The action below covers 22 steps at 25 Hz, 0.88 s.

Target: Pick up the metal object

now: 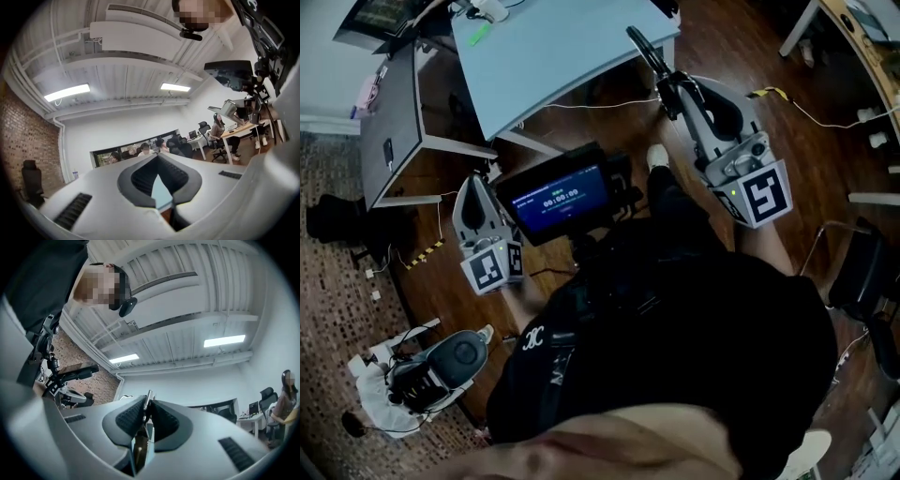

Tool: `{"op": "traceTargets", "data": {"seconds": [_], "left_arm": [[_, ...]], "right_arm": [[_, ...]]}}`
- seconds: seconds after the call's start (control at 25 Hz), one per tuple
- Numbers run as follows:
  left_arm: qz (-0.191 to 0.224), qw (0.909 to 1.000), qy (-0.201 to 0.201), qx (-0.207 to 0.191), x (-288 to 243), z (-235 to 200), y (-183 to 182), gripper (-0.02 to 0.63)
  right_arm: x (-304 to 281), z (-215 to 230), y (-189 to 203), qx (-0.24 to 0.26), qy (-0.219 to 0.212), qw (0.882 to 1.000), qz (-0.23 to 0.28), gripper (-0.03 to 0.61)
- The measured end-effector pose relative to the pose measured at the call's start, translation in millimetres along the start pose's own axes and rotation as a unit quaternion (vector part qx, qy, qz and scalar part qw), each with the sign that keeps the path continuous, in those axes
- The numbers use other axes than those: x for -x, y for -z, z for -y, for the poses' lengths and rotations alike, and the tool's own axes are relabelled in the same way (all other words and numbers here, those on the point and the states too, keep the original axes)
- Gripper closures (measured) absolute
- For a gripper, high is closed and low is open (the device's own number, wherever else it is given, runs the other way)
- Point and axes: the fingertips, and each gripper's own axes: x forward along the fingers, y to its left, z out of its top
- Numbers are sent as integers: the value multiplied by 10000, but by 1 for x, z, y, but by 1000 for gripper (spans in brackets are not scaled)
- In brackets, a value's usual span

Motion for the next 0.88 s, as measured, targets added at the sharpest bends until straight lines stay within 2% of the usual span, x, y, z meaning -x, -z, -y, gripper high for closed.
{"op": "traceTargets", "data": {"seconds": [0.24, 0.56, 0.64, 0.88], "left_arm": [[-97, 9999, 74, 8, 58, 12, 49, 620], [169, 9997, 195, 19, 69, 32, 29, 620], [217, 9995, 220, -17, 64, 42, 24, 620], [242, 9995, 165, -120, 45, 88, -1, 620]], "right_arm": [[63, -47, 23, -142, 91, 9999, 18, 557], [91, -58, 7, -218, 35, 9998, 27, 558], [94, -48, 4, -128, 65, 9998, 125, 558], [110, -7, 4, -267, -148, 9995, 116, 560]]}}
